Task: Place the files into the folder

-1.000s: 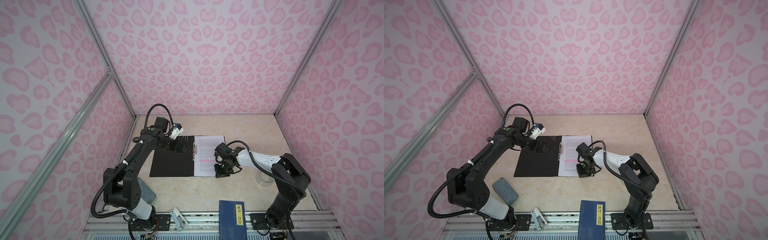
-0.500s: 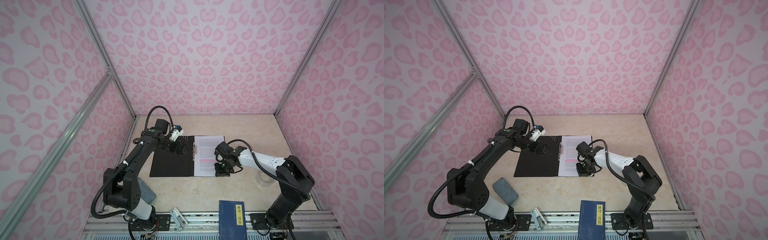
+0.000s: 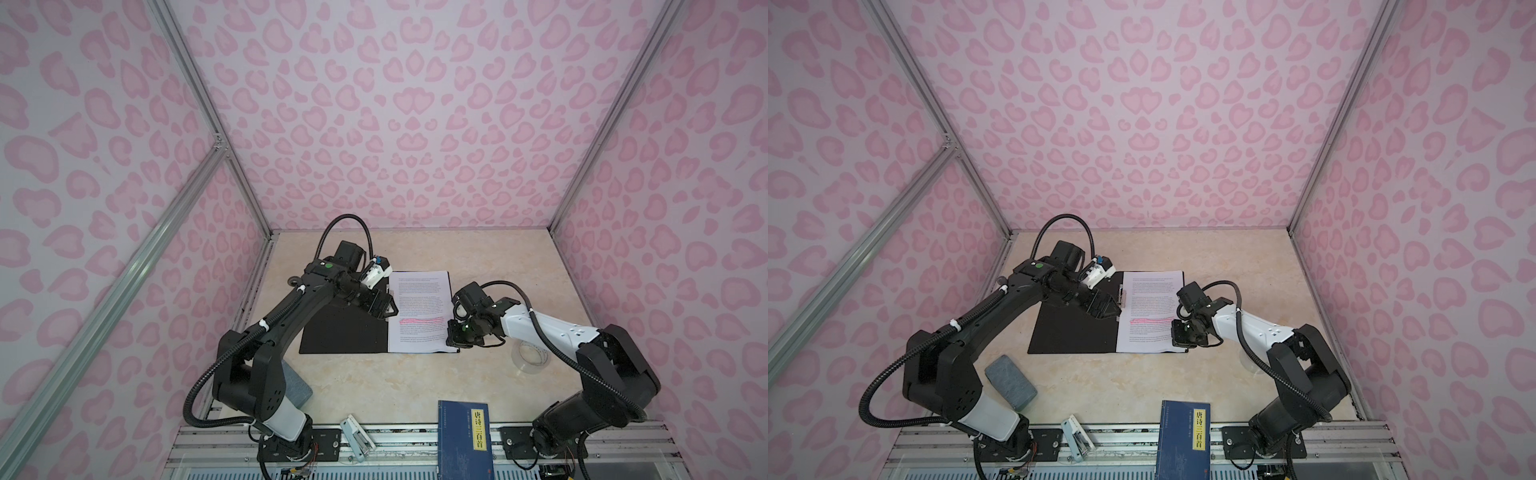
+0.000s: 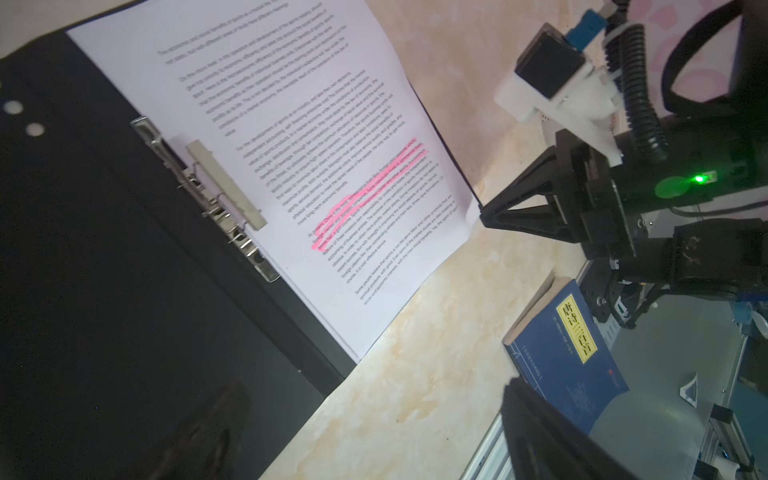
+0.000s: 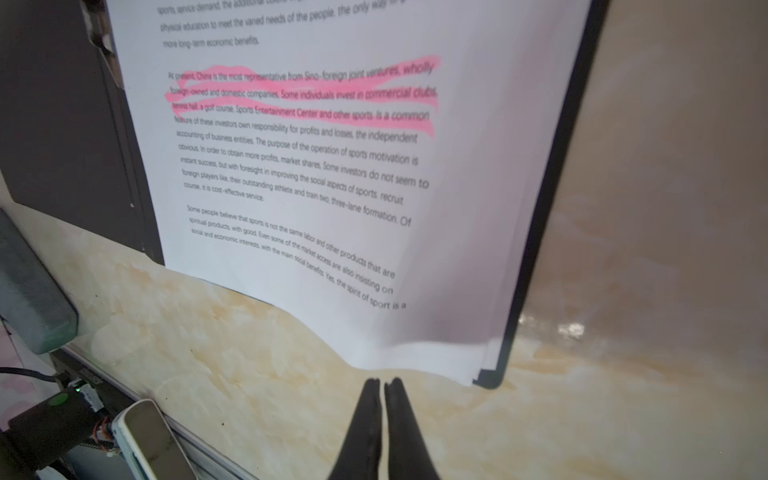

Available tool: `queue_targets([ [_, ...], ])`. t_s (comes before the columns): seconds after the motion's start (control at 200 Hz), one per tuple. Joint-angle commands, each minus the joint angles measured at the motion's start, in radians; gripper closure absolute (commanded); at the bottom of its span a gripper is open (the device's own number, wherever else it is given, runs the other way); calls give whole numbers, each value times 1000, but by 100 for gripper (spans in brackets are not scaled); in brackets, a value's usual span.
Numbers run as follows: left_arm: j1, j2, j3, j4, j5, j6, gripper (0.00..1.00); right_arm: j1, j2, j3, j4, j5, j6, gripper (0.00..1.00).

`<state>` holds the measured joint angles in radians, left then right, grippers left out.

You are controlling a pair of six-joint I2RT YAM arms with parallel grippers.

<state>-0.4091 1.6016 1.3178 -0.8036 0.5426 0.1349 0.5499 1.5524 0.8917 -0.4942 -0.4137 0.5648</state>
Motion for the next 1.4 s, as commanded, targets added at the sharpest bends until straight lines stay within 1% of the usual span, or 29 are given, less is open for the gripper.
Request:
queue_targets([
  [0.0,-47,49,3,99,25,-39,3,-18,-6,-29,136,-66,45,90],
  [0.125,-108,124,19,159,37,-63,5,-45,-24,-91,244,-121,95,90],
  [0.245,-146,198,21,201,57,-75,10,-81,-28,-163,359,-187,139,90],
  [0.28,-155,219,56,207,56,-78,12,-94,-28,-182,388,-203,149,90],
  [0.345,-165,248,63,223,76,-81,19,-112,-26,-216,450,-239,168,90],
  [0.41,-176,265,61,248,72,-83,27,-120,-19,-236,492,-273,180,90],
  [0.525,-190,296,60,267,68,-90,36,-125,-8,-243,500,-288,175,91],
  [0.595,-197,311,58,270,67,-93,47,-127,-6,-245,511,-297,176,91],
  [0.69,-203,327,48,276,70,-101,57,-128,-5,-246,517,-303,176,91],
  [0.8,-210,343,41,276,68,-104,63,-134,9,-246,511,-302,172,91],
  [0.865,-212,355,43,276,62,-111,63,-140,18,-252,522,-306,173,91],
  [0.875,-212,357,44,276,61,-112,66,-140,19,-253,524,-306,173,91],
  [0.89,-212,360,44,276,60,-115,68,-141,21,-253,526,-307,174,91],
  [1.035,-212,390,60,256,52,-127,72,-146,51,-256,528,-315,163,91],
  [1.165,-212,410,61,250,44,-133,84,-149,65,-269,526,-316,154,91],
  [1.255,-212,426,62,240,41,-135,91,-154,71,-283,540,-319,155,91],
  [1.315,-212,439,60,232,39,-136,92,-157,75,-289,544,-320,156,90],
  [1.355,-212,445,60,229,35,-139,96,-159,77,-292,547,-320,158,91],
  [1.4,-212,455,60,222,31,-140,96,-160,81,-292,549,-322,158,90],
])
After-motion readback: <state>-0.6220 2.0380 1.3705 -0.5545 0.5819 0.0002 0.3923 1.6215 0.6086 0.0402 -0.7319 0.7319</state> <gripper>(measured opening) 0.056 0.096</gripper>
